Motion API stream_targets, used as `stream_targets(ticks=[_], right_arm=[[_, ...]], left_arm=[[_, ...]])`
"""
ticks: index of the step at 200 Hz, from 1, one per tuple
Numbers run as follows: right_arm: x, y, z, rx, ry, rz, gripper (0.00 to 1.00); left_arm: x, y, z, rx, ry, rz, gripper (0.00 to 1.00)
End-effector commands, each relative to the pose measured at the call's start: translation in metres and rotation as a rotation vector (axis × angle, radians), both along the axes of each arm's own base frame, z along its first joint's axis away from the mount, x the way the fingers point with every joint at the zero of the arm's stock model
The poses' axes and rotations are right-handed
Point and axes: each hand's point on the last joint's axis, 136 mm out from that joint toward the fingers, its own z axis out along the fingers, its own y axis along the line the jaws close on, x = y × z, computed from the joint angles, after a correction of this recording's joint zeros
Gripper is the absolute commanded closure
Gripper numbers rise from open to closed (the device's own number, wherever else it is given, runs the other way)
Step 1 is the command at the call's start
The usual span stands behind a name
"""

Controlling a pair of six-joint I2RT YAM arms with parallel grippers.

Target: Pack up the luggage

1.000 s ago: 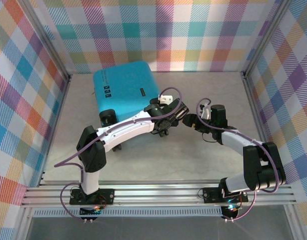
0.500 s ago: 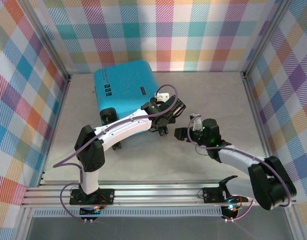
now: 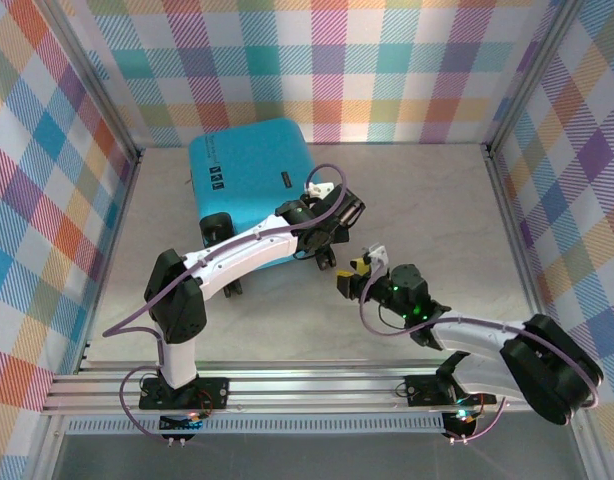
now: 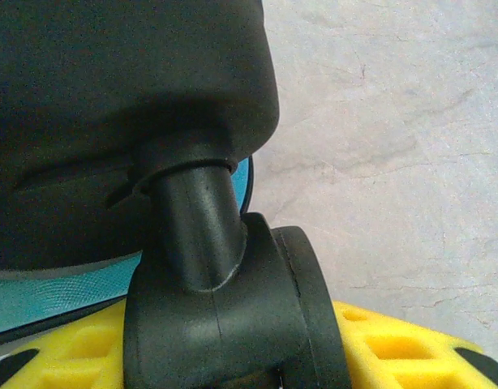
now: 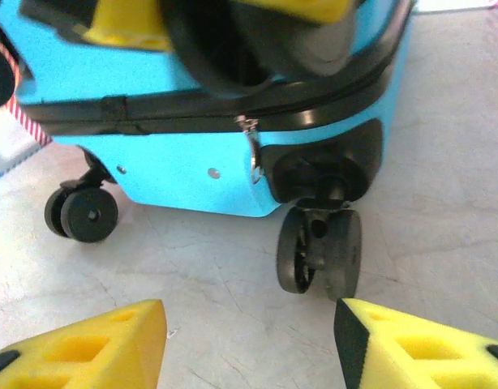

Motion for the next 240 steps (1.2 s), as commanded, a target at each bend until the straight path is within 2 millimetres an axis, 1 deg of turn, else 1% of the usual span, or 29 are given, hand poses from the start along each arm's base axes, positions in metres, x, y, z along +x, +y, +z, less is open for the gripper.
stream_targets(ticks=[1, 22, 44, 80, 96, 126, 160, 201, 240], right_arm=[[0.014, 0.013, 0.021, -0.003, -0.131, -0.044, 0.46], [0.024, 0.026, 0.018, -0.013, -0.144, -0.073, 0.5], [0.036, 0.038, 0.014, -0.012, -0.158, -0.1, 0.51], [0.053, 0.043, 0.008, -0.016, -0.19, -0.156, 0.51], [0.058, 0.048, 0.004, -0.026, -0.205, -0.155, 0.52], [0.065, 0.05, -0.003, -0.022, -0.197, -0.171, 0.52], [0.07, 0.053, -0.007, -0.021, -0.195, -0.171, 0.52], [0.077, 0.057, 0.001, 0.002, -0.224, -0.165, 0.53], [0.087, 0.058, 0.003, 0.009, -0.24, -0.185, 0.54]], left_arm=[[0.005, -0.02, 0.017, -0.076, -0.04, -0.081, 0.7], [0.005, -0.021, 0.018, -0.082, -0.042, -0.081, 0.71], [0.006, -0.022, 0.021, -0.096, -0.046, -0.083, 0.71], [0.008, -0.023, 0.033, -0.122, -0.074, -0.089, 0.71], [0.01, -0.024, 0.036, -0.127, -0.083, -0.09, 0.73], [0.011, -0.022, 0.037, -0.128, -0.079, -0.091, 0.78], [0.011, -0.024, 0.048, -0.164, -0.1, -0.101, 0.81], [0.013, -0.029, 0.063, -0.195, -0.125, -0.117, 0.84], [0.013, -0.032, 0.069, -0.216, -0.136, -0.125, 0.86]])
